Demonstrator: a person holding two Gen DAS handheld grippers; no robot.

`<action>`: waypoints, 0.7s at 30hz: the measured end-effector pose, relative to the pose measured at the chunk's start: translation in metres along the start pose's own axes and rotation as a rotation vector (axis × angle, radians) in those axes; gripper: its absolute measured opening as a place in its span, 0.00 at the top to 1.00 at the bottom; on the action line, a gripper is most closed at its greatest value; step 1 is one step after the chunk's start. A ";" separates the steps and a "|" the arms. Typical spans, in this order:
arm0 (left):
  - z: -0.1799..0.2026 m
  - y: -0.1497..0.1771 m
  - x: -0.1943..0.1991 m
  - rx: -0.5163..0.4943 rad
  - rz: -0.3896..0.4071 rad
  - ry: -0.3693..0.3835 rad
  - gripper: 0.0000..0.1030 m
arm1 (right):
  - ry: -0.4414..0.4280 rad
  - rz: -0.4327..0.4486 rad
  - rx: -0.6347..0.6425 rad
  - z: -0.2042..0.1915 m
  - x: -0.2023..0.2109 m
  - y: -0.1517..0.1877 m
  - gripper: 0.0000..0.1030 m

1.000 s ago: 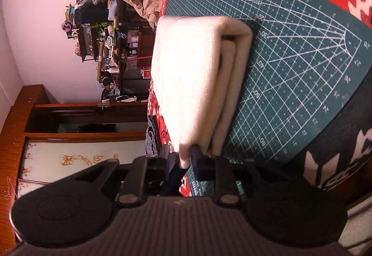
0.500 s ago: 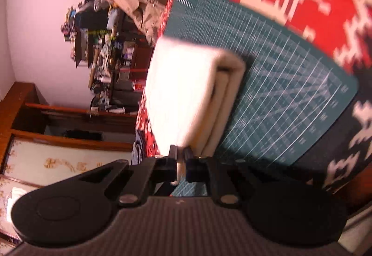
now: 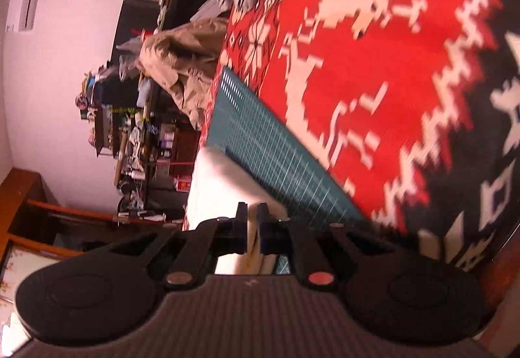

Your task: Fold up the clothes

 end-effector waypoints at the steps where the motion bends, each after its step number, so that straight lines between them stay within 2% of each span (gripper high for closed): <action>1: 0.001 0.000 0.000 -0.003 -0.002 0.001 0.95 | -0.001 -0.007 0.001 0.000 0.000 0.000 0.94; 4: 0.000 0.000 0.000 0.009 -0.007 0.008 0.94 | -0.005 -0.040 0.017 -0.002 -0.001 0.004 0.93; 11: -0.001 -0.001 -0.002 0.021 -0.011 0.003 0.94 | 0.049 -0.177 0.203 -0.027 -0.021 0.045 0.93; 21: -0.002 0.000 -0.003 0.027 -0.015 -0.008 0.91 | 0.067 -0.242 0.211 -0.038 -0.040 0.066 0.89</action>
Point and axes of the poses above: each gripper's, at about its wrist camera, not at the fingertips, and x roughly against the way its jaws point, z to its right, y to its underside, the point moved 9 cm from there along -x, roughly the way its jaws point, and after that the axes turned 13 degrees about y, right-handed, at the moved point
